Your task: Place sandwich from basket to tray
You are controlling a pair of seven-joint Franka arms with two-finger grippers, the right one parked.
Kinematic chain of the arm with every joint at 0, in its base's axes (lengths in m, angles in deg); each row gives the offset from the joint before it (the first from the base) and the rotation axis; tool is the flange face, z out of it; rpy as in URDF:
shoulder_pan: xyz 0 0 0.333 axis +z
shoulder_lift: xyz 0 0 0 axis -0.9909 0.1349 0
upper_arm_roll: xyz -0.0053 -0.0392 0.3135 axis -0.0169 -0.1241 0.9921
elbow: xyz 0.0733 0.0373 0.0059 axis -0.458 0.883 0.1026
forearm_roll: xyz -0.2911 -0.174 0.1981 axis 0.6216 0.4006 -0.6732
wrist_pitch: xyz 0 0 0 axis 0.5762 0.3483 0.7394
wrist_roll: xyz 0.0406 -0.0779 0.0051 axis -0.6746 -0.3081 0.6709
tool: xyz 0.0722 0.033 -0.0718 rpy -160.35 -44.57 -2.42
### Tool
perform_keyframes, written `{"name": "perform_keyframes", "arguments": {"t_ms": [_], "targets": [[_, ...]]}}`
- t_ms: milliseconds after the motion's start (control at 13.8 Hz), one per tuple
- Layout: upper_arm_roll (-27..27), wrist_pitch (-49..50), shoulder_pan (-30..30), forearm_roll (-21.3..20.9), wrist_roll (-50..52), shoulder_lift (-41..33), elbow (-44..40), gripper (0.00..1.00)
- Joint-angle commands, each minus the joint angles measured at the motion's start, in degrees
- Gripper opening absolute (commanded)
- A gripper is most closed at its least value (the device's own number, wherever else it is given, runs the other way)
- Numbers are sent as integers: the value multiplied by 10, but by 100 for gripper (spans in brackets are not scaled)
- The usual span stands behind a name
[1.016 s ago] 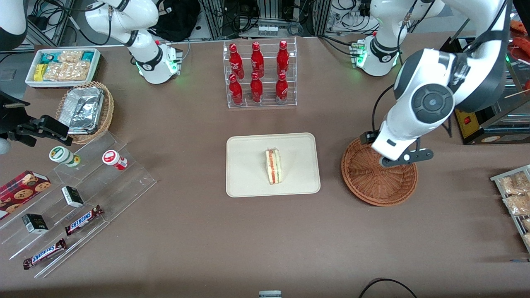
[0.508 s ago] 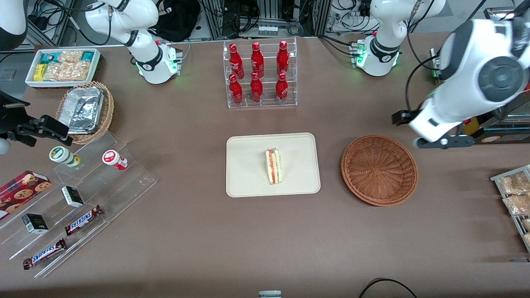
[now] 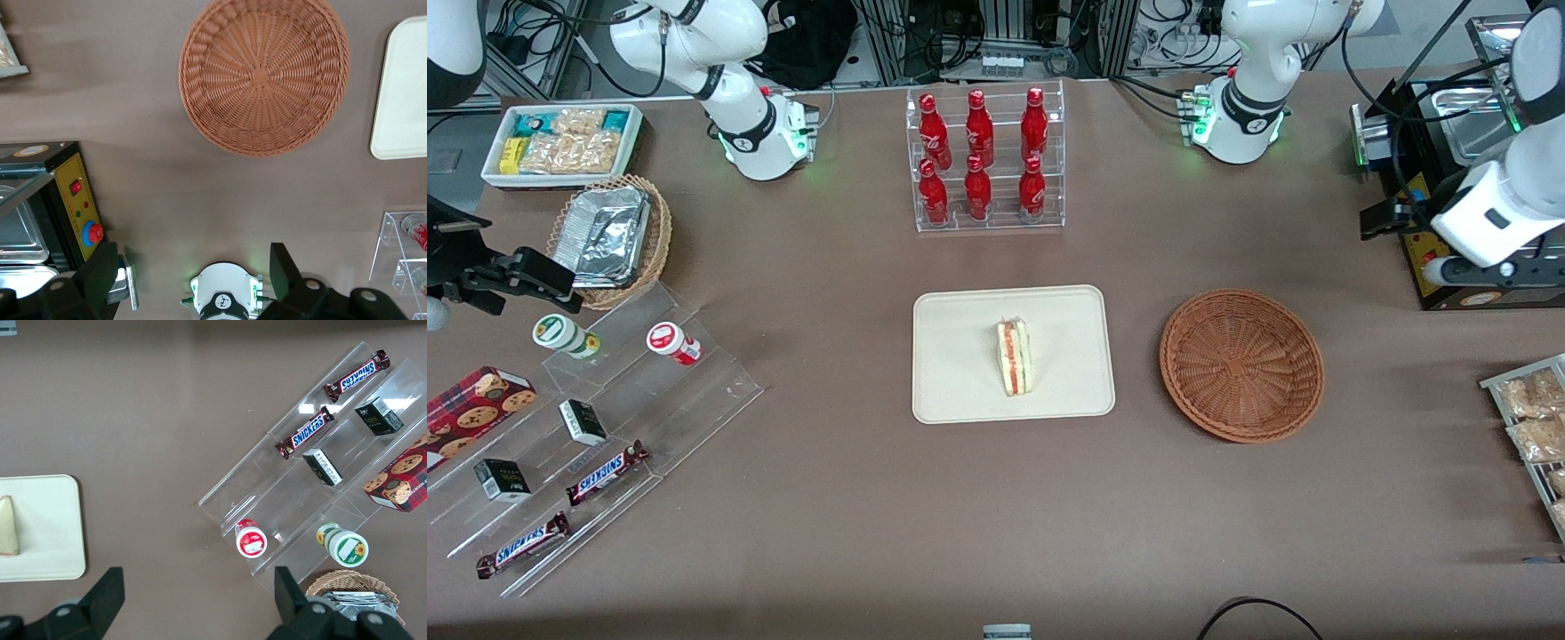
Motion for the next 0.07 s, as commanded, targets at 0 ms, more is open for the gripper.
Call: {"name": "perform_keyframes", "arguments": {"t_ms": [0], "targets": [[11, 8, -11, 0, -7, -8, -14, 100]]}}
